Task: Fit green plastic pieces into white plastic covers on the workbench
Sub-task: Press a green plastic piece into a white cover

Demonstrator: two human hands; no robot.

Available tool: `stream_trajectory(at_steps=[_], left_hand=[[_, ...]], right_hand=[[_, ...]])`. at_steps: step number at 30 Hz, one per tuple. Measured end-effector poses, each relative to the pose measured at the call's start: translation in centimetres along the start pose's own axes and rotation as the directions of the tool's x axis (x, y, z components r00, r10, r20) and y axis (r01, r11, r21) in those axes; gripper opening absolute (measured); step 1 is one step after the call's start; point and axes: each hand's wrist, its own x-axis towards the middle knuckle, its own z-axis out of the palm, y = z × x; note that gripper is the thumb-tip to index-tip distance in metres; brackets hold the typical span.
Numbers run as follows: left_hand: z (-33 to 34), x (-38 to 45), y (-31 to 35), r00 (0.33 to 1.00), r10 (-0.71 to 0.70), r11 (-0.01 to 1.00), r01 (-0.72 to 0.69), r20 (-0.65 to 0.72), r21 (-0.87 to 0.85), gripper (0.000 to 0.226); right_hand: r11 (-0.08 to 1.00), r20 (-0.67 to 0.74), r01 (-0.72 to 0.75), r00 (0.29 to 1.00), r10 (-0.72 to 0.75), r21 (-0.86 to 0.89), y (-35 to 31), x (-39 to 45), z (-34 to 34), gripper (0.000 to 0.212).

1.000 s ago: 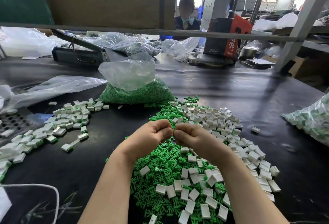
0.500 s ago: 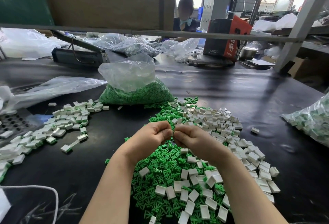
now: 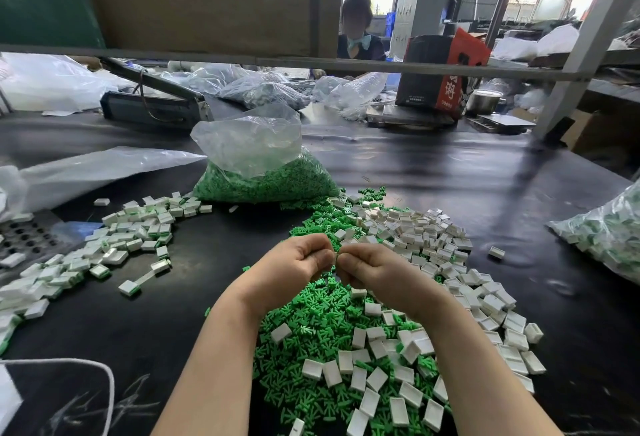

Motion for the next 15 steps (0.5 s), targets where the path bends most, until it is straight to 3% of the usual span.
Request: stream_trajectory(at_steps=[6, 15], left_hand=[[0.26, 0.09, -0.05, 0.999, -0.009, 0.997, 0.006, -0.047, -0.071, 0.022], [0.76, 0.02, 0.36, 1.000, -0.030, 0.957, 0.027, -0.007, -0.289, 0.029]], right_hand=[[0.996, -0.041, -0.026, 0.999, 0.030, 0.087, 0.07, -0.02, 0.26, 0.032], [0.961, -0.065, 0.028, 0.998, -0.010, 0.275, 0.01, 0.00, 0.05, 0.031]])
